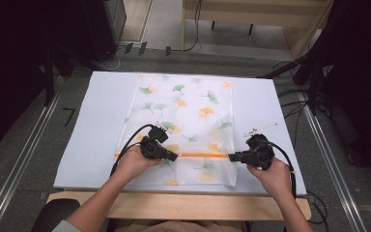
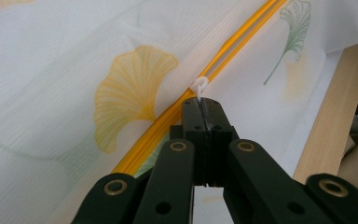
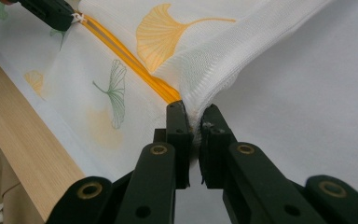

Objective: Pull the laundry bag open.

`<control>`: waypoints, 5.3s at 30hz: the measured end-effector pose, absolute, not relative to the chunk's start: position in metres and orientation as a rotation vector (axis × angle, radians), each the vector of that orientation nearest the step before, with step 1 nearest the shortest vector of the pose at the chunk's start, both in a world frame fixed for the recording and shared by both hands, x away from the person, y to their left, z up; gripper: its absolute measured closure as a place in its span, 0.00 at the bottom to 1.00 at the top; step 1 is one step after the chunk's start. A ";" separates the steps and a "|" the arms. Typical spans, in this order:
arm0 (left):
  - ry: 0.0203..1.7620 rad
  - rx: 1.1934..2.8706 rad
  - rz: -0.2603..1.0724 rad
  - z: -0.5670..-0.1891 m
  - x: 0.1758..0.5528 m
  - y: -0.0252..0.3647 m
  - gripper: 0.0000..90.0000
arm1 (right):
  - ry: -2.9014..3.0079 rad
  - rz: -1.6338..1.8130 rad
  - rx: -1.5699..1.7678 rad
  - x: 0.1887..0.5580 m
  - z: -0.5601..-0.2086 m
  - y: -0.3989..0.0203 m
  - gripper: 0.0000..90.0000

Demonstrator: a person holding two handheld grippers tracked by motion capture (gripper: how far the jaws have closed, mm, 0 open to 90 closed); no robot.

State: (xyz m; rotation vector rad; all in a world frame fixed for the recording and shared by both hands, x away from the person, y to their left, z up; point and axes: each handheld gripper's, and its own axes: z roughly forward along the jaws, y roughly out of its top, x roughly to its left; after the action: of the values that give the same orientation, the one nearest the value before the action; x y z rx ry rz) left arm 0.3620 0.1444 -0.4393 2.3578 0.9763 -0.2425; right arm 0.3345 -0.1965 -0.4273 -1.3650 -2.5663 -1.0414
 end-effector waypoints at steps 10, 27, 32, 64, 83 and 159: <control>0.979 2.355 -0.249 -0.441 0.364 0.147 1.00 | -2.568 -1.037 -1.367 0.335 -0.428 -0.196 0.96; 1.002 2.344 -0.260 -0.441 0.364 0.155 1.00 | -2.559 -1.024 -1.371 0.335 -0.429 -0.199 0.96; 1.011 2.350 -0.252 -0.440 0.363 0.161 1.00 | -2.563 -1.019 -1.360 0.336 -0.429 -0.197 0.96; 1.058 2.333 -0.243 -0.439 0.361 0.193 1.00 | -2.569 -1.004 -1.352 0.342 -0.430 -0.196 0.96; 1.075 2.325 -0.233 -0.439 0.357 0.215 1.00 | -2.567 -1.005 -1.349 0.343 -0.431 -0.197 0.96; 1.219 2.274 -0.214 -0.436 0.357 0.265 1.00 | -2.565 -0.987 -1.358 0.347 -0.433 -0.197 0.95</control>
State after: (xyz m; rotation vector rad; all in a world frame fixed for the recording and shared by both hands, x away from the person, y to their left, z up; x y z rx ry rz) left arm 0.3566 0.2650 -0.4363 2.2735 1.2186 -0.2138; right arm 0.3466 -0.1974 -0.4332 -1.3583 -2.5649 -0.9872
